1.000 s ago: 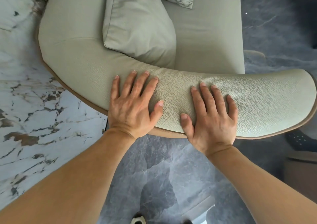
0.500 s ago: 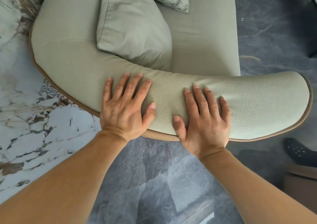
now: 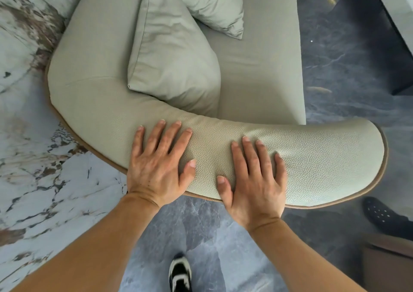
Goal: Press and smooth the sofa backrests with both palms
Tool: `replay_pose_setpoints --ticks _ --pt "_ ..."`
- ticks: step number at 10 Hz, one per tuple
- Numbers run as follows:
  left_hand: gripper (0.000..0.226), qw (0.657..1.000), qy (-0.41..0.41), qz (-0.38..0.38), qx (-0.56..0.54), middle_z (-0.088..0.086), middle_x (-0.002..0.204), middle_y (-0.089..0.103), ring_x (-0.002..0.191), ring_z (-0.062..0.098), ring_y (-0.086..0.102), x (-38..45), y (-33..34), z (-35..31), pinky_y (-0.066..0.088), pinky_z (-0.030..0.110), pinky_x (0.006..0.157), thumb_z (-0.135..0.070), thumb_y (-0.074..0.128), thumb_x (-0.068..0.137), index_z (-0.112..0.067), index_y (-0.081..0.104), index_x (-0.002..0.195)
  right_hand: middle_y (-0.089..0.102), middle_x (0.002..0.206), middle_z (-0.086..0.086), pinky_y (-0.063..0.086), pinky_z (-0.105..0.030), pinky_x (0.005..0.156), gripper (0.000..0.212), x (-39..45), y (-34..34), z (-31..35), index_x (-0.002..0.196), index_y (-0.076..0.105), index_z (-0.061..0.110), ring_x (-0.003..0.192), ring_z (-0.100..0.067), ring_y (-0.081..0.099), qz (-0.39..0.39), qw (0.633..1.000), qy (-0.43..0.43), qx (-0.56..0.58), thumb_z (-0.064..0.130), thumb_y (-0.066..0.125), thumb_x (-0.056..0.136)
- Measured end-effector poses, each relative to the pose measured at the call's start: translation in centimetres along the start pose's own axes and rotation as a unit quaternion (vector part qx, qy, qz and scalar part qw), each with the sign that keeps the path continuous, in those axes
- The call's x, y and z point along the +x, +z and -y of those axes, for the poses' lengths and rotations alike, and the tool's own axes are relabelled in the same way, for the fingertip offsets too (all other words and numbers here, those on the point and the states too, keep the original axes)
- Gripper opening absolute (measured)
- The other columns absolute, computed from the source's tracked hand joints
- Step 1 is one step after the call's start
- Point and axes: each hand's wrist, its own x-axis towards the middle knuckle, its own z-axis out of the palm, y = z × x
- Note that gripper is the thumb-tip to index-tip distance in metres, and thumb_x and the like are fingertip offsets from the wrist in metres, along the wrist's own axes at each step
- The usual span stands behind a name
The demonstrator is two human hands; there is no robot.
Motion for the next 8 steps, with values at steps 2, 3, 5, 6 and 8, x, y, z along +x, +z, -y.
replay_pose_setpoints --ticks 2,3,5,6,8 --pt "0.062 1.0 0.006 -0.001 -0.014 0.01 0.144 0.049 0.133 0.036 0.041 0.1 -0.1 0.2 0.022 0.063 0.11 -0.048 0.041 0.085 -0.017 0.05 0.137 0.047 0.147 -0.007 0.032 -0.057 0.107 0.067 0.0 -0.4 0.2 0.141 0.046 0.016 0.136 -0.03 0.042 0.013 1.0 0.009 0.008 0.057 0.028 0.091" --pt "0.062 1.0 0.01 0.009 -0.009 0.01 0.145 0.048 0.134 0.036 0.04 -0.1 -0.1 0.0 0.021 0.062 0.111 -0.049 0.04 0.086 -0.017 0.049 0.138 0.046 0.148 -0.007 0.031 -0.057 0.108 0.067 -0.1 -0.6 0.2 0.142 0.045 0.016 0.137 -0.029 0.04 0.022 1.0 0.009 0.01 0.056 0.028 0.091" --pt "0.063 0.997 0.009 0.078 -0.001 0.01 0.148 0.044 0.137 0.035 0.036 0.1 -1.3 -0.2 0.019 0.062 0.112 -0.049 0.034 0.088 -0.016 0.045 0.141 0.028 0.158 -0.003 0.018 -0.055 0.116 0.07 0.0 -2.4 0.5 0.15 0.028 0.02 0.146 -0.026 0.023 0.131 0.991 0.02 0.021 0.058 0.023 0.092" --pt "0.065 0.993 0.004 0.119 -0.013 0.01 0.15 0.041 0.139 0.034 0.034 0.3 -3.1 -0.5 0.022 0.061 0.113 -0.05 0.027 0.091 -0.015 0.043 0.143 0.0 0.162 0.003 -0.006 -0.048 0.119 0.074 0.2 -3.6 0.2 0.153 0.002 0.027 0.148 -0.019 -0.007 0.192 0.981 0.017 0.032 0.065 0.001 0.089" --pt "0.065 0.996 -0.034 0.078 -0.029 0.015 0.15 0.039 0.138 0.035 0.036 1.0 -8.7 -1.1 0.023 0.058 0.113 -0.05 0.026 0.091 -0.013 0.045 0.142 -0.025 0.157 0.007 -0.026 -0.041 0.11 0.074 1.2 -8.2 -1.4 0.145 -0.022 0.03 0.139 -0.015 -0.032 0.196 0.979 0.047 0.027 0.067 -0.014 0.081"
